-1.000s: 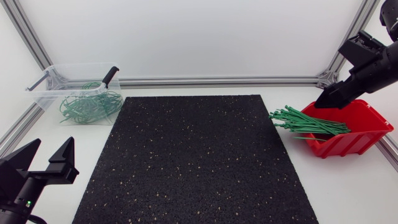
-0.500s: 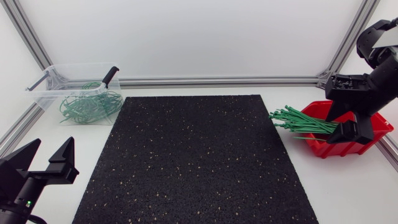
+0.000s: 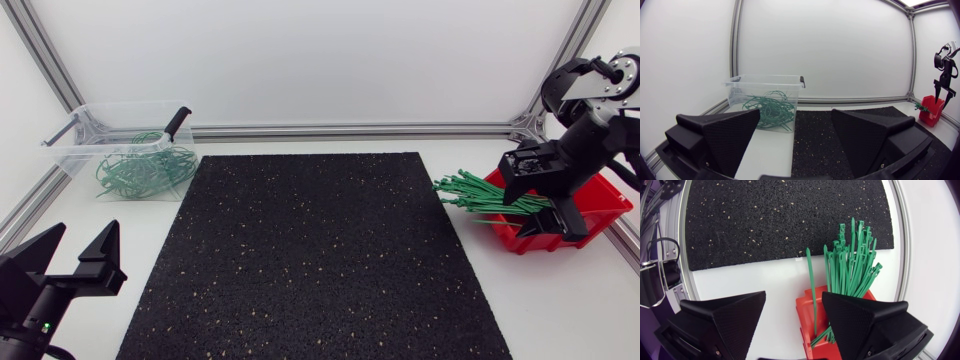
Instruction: Take a green cable tie from the red box, thread the tail through the head to close it, then place it in the transparent bin on the left.
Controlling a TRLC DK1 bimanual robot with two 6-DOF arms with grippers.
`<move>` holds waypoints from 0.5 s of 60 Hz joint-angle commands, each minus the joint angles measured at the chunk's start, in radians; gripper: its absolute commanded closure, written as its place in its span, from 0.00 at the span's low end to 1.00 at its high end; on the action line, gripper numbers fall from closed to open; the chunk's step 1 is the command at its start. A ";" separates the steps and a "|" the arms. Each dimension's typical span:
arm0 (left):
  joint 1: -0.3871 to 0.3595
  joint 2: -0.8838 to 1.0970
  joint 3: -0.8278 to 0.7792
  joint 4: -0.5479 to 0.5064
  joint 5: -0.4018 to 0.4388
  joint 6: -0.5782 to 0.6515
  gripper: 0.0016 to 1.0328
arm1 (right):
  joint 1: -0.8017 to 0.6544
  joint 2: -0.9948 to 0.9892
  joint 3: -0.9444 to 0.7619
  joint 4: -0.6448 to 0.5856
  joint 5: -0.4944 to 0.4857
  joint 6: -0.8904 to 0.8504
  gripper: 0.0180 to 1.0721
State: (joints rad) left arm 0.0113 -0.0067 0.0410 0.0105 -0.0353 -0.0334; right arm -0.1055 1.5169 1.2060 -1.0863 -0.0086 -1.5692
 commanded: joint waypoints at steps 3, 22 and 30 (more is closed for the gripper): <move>-0.004 -0.004 -0.039 -0.020 -0.008 0.000 0.04 | 0.012 0.046 -0.037 0.031 0.012 -0.028 0.39; -0.005 -0.004 -0.039 -0.021 -0.006 0.000 0.04 | 0.023 0.086 -0.063 0.120 0.009 -0.034 0.52; -0.005 -0.004 -0.039 -0.021 -0.008 0.000 0.04 | 0.029 0.095 -0.088 0.178 0.012 -0.034 0.54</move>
State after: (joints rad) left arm 0.0109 -0.0067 0.0410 0.0097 -0.0353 -0.0334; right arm -0.0856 1.5902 1.1526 -0.9340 -0.0017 -1.5761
